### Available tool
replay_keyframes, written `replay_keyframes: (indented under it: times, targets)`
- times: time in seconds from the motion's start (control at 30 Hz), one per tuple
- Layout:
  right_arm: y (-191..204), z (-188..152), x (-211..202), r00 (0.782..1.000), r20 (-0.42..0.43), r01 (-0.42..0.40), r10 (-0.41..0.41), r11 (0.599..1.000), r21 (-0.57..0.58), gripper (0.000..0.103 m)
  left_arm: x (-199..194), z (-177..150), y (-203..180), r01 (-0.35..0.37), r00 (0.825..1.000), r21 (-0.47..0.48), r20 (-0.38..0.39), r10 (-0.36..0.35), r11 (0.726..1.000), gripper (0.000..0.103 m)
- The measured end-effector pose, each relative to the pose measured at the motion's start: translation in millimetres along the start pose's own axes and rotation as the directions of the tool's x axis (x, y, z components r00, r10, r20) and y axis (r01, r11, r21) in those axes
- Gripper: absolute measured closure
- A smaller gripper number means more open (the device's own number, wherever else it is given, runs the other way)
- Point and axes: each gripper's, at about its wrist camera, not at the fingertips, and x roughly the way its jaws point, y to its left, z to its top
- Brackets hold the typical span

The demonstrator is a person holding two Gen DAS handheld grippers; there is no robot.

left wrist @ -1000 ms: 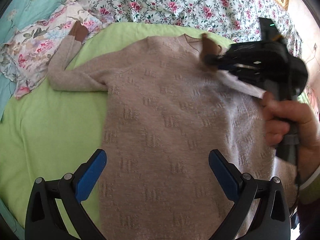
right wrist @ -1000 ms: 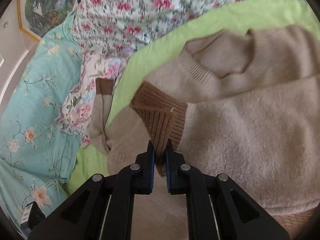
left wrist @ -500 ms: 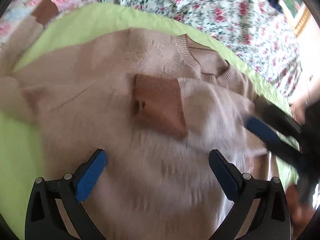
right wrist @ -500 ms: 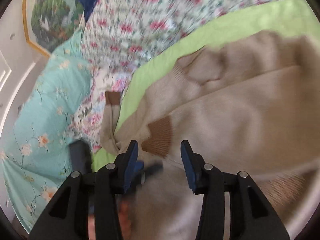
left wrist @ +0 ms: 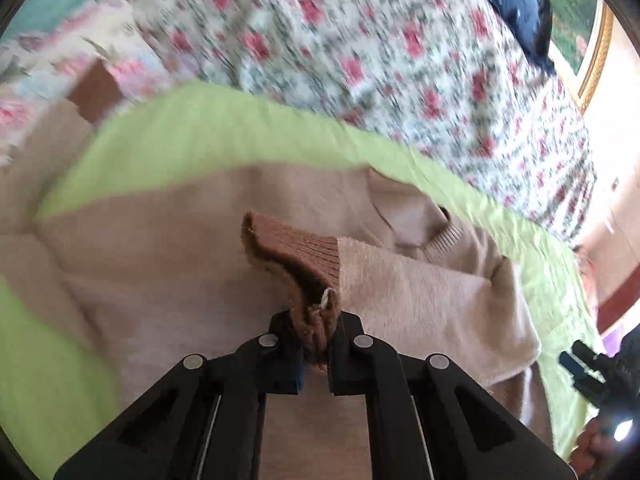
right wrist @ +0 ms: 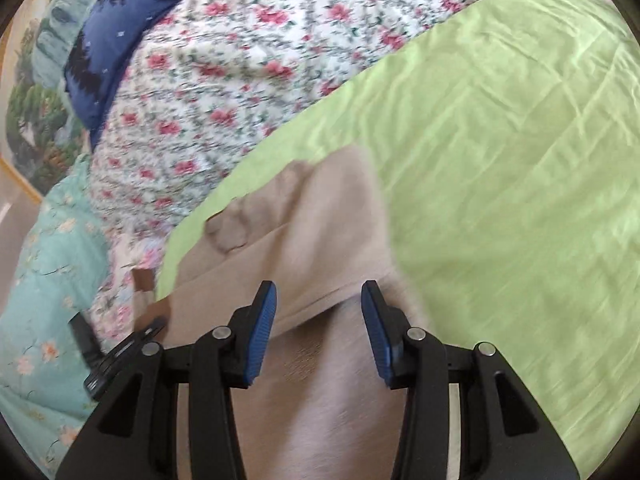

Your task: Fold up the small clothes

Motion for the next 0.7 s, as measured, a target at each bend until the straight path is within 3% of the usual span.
replay_keyframes:
  times: [0.13,0.3,0.37,0.4,0.43,0.6,0.7]
  targets:
    - [-5,17,34,0.997,-0.051,0.050,-0.051,0.998,-0.031,0.048,14,-8,13,-0.040,0.998,0.009,-0.043,0.041,0.999,0.097]
    - [-6,32,79,0.991,-0.114,0.066,-0.076,0.994,-0.082,0.042,3,-16,27,-0.012,1.000,-0.047,0.023,0.014,0.999,0.097]
    - [-6,34,100,0.983,-0.156,0.077,-0.093,0.992,-0.101,0.042,1,-16,22,-0.012,0.999,-0.020,0.034,0.013,1.000,0.097]
    - [-8,33,108,0.979,-0.181,0.074,-0.093,0.991,-0.109,0.047,-1,-17,21,-0.011,0.999,-0.007,0.038,0.011,1.000,0.097]
    - [-7,32,113,0.976,-0.194,0.077,-0.101,0.989,-0.126,0.085,-2,-16,19,-0.009,0.999,-0.001,0.041,0.009,1.000,0.097]
    - [-6,38,70,0.996,-0.062,0.058,-0.066,0.990,-0.126,0.089,-11,-13,5,0.022,0.998,0.037,0.066,-0.024,0.999,0.097]
    - [-12,34,73,0.991,-0.066,0.110,-0.120,0.984,-0.141,0.090,-8,-15,-5,0.032,0.997,0.069,0.064,-0.036,0.997,0.097]
